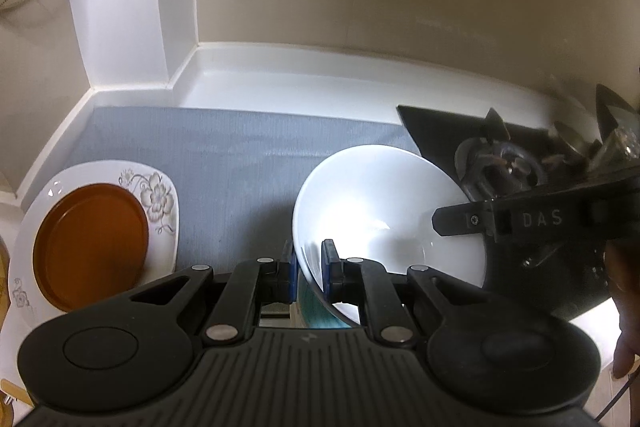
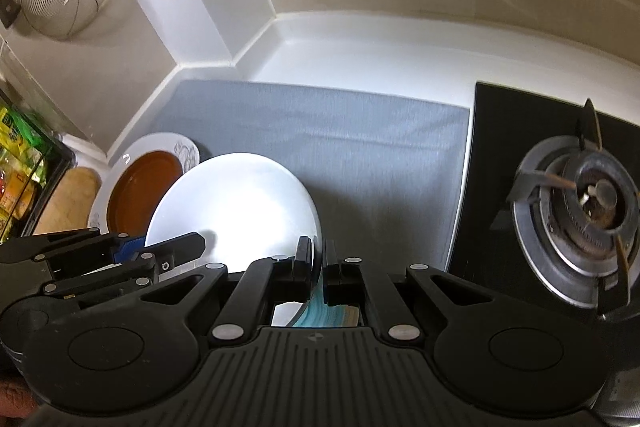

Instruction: Organize plates and bowls

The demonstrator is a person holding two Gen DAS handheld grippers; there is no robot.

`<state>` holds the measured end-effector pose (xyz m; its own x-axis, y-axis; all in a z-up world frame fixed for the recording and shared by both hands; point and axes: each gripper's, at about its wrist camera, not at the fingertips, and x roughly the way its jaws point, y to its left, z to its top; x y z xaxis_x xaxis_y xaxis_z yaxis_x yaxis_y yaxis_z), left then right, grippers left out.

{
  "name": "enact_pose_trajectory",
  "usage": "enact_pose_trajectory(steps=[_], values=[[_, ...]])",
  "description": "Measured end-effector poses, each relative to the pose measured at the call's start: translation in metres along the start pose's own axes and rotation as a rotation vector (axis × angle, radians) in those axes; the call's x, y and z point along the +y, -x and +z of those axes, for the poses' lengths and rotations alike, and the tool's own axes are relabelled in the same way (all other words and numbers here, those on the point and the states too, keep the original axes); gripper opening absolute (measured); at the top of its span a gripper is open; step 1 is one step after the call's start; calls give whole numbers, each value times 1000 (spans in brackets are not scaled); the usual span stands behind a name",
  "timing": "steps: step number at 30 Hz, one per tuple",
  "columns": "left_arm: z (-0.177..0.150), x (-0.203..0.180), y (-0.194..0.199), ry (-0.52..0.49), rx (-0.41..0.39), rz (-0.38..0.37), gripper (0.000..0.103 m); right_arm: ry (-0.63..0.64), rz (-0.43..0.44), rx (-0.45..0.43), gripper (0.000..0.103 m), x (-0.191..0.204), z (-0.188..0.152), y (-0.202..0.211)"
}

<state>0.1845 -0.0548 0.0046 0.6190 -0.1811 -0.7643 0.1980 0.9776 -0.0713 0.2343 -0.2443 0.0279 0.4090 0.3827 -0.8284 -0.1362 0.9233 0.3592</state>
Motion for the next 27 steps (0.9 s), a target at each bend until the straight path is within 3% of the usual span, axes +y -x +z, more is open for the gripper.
enact_pose_trajectory(steps=[16, 27], values=[[-16, 0, -11, -5, 52, -13, 12, -20, -29, 68, 6, 2, -16, -15], [-17, -1, -13, -15, 48, -4, 12, -19, -45, 85, 7, 5, -20, -21]])
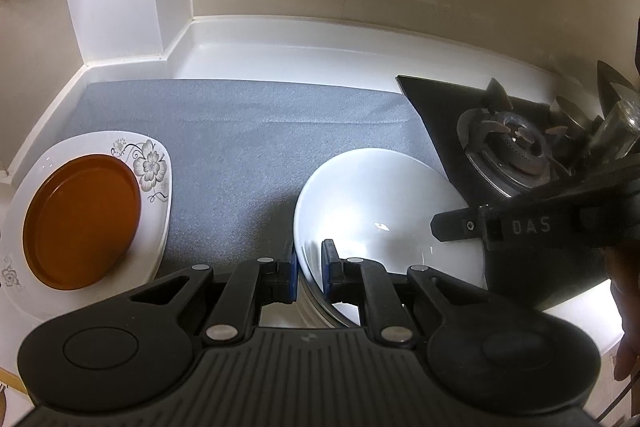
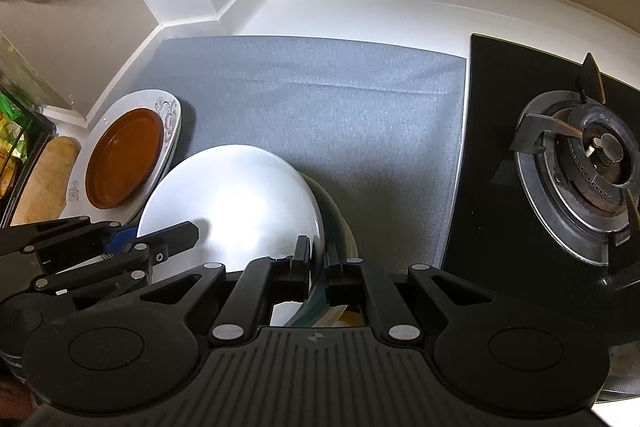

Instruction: Organize plates and bowls

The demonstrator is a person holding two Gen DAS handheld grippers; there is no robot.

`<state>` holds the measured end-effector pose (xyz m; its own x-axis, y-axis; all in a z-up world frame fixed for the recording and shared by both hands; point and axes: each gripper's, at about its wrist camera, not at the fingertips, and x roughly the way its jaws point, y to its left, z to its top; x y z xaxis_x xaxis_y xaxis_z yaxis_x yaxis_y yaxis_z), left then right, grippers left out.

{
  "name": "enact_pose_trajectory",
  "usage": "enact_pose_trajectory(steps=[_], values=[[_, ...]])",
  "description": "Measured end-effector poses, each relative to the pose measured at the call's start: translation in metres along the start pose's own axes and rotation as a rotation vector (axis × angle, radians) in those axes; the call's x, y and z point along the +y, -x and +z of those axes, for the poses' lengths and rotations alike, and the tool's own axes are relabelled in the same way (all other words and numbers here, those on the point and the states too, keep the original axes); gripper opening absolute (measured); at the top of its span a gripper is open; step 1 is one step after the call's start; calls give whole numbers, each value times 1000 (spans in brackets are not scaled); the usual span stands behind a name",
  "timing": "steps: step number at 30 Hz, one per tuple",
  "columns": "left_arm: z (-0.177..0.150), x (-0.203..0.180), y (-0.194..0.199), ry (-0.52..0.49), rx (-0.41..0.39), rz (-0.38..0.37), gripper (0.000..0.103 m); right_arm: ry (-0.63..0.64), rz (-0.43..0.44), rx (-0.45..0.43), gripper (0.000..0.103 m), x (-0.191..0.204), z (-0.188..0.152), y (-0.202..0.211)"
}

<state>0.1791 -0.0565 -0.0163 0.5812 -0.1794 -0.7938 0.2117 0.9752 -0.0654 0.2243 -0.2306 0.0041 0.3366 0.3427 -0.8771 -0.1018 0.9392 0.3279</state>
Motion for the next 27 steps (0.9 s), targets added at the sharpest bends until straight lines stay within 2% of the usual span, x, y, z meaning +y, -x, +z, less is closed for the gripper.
enact_pose_trajectory(steps=[27], values=[[-7, -1, -5, -34, 1, 20, 11, -29, 0, -1, 5, -5, -2, -6]])
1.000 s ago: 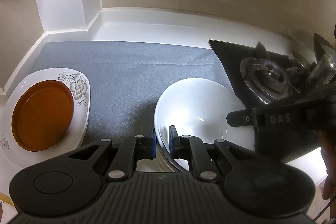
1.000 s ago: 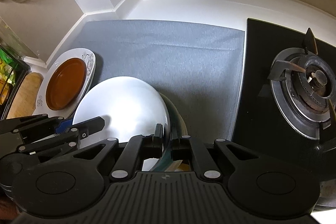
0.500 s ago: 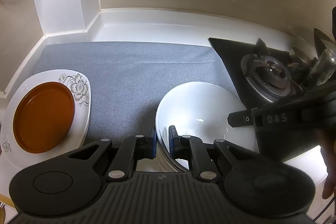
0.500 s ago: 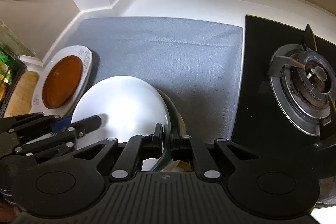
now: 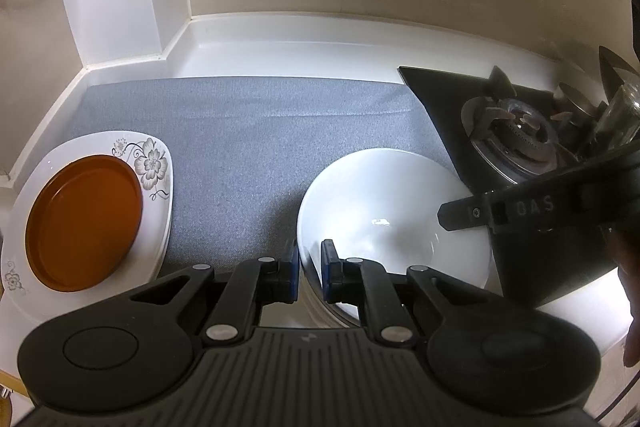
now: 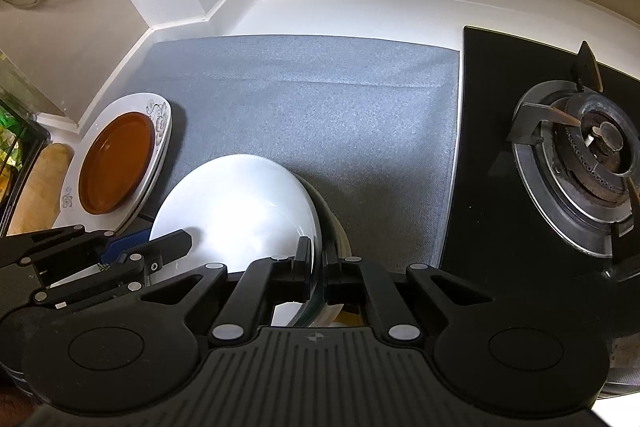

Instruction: Organize plates and bowls

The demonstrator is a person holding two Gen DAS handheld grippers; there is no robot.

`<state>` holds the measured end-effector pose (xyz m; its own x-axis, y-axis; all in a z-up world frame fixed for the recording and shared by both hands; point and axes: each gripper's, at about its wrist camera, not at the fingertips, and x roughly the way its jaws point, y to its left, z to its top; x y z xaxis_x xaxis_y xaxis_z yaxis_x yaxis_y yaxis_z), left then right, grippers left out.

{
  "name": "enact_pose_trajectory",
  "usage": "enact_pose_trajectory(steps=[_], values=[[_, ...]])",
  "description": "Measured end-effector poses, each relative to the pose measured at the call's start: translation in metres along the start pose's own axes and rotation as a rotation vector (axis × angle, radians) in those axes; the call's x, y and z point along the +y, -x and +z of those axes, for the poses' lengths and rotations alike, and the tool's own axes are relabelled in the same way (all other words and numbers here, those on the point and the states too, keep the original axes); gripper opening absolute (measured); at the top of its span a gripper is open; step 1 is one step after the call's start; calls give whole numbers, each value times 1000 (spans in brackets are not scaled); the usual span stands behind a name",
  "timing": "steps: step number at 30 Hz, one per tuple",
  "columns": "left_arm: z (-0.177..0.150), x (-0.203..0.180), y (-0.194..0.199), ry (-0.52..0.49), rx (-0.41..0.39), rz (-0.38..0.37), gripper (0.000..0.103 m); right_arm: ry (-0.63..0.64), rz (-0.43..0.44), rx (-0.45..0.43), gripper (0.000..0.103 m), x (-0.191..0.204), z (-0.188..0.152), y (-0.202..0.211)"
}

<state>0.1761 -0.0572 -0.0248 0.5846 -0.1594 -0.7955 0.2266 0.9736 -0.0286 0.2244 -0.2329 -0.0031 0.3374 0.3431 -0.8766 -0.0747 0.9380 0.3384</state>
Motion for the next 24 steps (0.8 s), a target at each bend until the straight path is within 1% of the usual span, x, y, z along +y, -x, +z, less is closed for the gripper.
enact_pose_trajectory(steps=[14, 24], values=[[-8, -2, 4, -11, -26, 4, 12, 37, -14, 2, 5, 7, 1, 1], [-8, -4, 5, -19, -26, 21, 12, 53, -14, -4, 7, 7, -1, 2]])
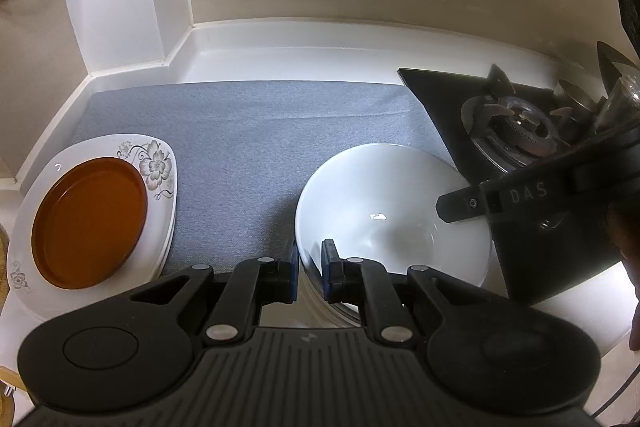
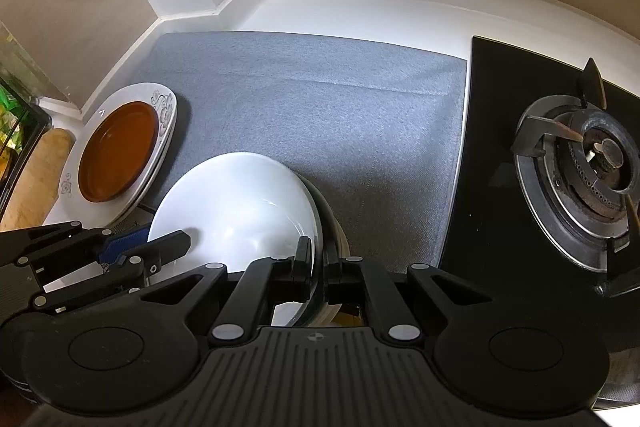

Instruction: Organize plates and bowls

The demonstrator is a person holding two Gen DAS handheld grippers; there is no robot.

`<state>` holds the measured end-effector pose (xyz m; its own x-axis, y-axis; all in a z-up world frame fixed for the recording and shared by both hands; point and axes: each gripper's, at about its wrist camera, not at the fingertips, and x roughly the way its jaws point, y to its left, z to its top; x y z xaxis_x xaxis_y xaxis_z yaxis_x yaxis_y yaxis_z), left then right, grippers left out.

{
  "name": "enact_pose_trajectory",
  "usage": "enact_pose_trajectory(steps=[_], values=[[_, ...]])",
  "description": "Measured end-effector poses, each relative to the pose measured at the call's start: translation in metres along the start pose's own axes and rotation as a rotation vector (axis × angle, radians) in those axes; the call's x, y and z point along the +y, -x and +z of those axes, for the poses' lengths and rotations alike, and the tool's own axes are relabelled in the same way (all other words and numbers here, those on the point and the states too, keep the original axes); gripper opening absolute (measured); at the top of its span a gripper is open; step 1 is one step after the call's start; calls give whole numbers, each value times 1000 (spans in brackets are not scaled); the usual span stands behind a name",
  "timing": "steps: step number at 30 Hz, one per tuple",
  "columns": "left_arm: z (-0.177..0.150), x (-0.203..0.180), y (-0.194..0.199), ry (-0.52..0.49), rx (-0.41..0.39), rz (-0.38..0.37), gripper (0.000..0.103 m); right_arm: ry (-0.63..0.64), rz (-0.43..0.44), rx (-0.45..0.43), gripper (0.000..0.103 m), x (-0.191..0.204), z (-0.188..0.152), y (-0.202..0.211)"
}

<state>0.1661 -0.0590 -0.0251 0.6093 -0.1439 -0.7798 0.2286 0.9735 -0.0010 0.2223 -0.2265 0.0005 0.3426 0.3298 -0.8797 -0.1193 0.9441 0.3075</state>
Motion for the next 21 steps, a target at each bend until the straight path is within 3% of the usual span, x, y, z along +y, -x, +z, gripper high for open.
enact_pose_trajectory(steps=[21], values=[[-3, -13, 4, 20, 6, 57, 13, -101, 52, -11, 9, -13, -7, 7]])
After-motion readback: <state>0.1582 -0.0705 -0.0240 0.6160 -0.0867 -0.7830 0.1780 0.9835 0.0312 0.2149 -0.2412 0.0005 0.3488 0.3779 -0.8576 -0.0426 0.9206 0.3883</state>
